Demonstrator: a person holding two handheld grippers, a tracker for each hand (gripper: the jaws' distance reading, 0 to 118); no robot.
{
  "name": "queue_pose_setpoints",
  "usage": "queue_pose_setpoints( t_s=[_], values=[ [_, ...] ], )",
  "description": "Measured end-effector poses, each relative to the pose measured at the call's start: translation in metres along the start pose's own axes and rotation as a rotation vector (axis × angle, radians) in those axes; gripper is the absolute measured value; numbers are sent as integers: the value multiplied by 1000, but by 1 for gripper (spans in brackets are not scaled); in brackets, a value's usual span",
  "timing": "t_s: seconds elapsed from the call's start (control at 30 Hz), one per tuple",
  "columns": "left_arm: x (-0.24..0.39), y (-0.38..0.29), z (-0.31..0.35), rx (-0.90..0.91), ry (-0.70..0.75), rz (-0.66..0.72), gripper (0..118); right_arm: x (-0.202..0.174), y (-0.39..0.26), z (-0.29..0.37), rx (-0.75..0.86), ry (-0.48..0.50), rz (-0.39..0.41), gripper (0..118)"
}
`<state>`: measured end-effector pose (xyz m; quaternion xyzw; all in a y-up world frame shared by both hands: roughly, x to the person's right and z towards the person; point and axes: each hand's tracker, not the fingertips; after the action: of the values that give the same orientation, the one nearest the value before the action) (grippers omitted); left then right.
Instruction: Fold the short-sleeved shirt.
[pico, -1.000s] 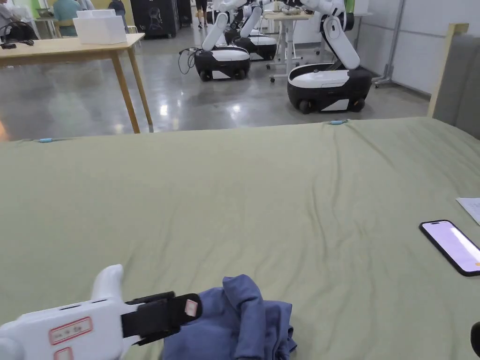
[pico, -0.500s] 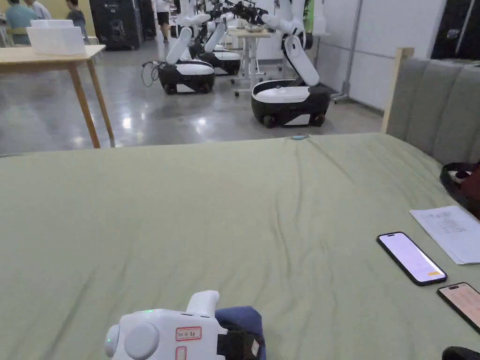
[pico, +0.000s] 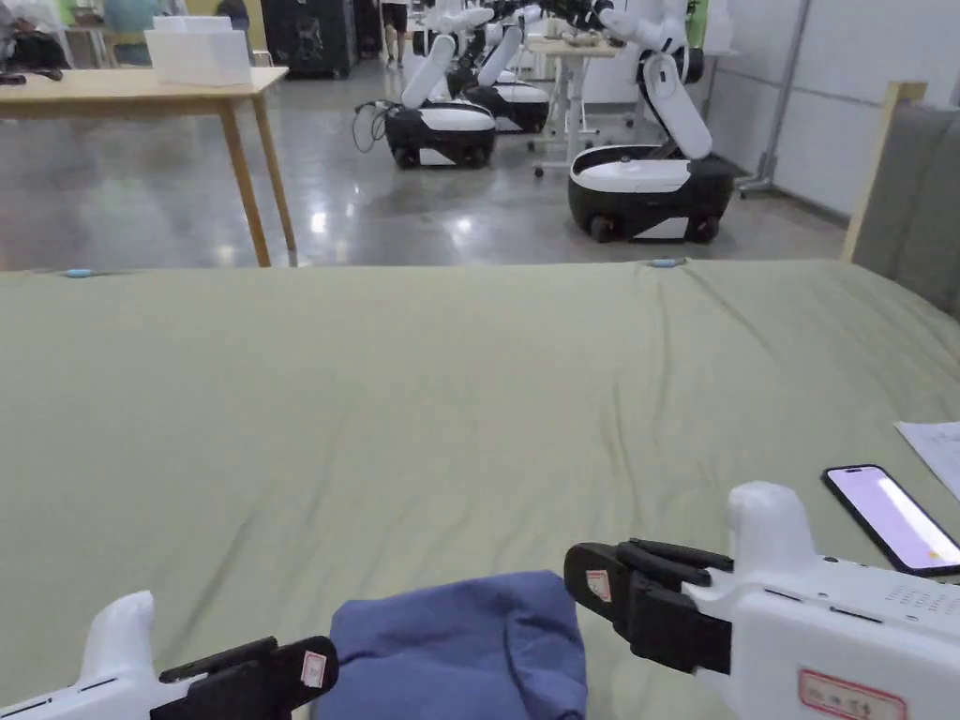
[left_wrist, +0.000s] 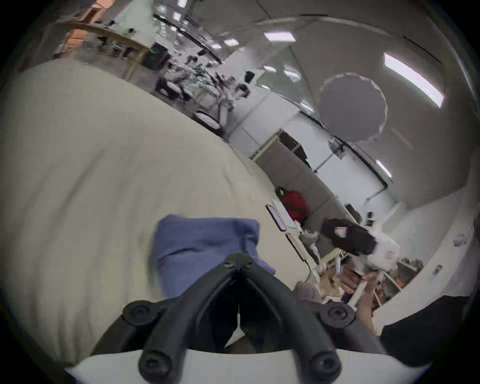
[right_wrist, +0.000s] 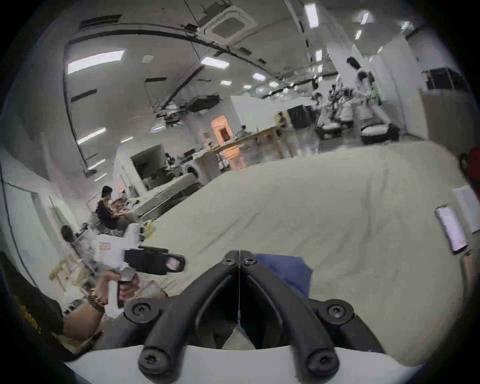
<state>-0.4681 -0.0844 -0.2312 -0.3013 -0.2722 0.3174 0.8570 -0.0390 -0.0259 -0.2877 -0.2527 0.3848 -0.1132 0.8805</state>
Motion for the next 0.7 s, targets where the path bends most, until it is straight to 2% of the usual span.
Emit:
queue_pose_setpoints(
  t_s=[0.1,0.17,0.23,0.33,0.37,0.43,0.5,0.57,0.6,0.7],
  values=[
    [-6,-9,21,35,33,43,0,29,-20,-52,-146,-11,-91,1],
    [-8,-14,27,44,36,56,0,50,-34,-75,-197,40,-188,1],
    [-5,-17,28,49,42,63,0,64,-46,-87,-230,-6,-244,1],
    [-9,-19,20,45,35,84,0,74,-56,-90,-259,-155,-195,1],
    [-11,-19,16,43,34,95,0,76,-59,-90,-265,-166,-176,1],
    [-15,-16,2,34,41,115,0,76,-62,-86,-252,-124,-201,1],
    [-33,-13,-13,27,35,134,19,76,-61,-87,-247,-119,-210,1],
    [-41,-6,-28,16,22,153,84,75,-61,-88,-255,-123,-192,1],
    [-46,-2,-37,-22,27,174,105,75,-60,-89,-259,-125,-189,1],
    [-59,4,-59,-28,-14,230,107,72,-59,-88,-262,-130,-178,1]
  ],
)
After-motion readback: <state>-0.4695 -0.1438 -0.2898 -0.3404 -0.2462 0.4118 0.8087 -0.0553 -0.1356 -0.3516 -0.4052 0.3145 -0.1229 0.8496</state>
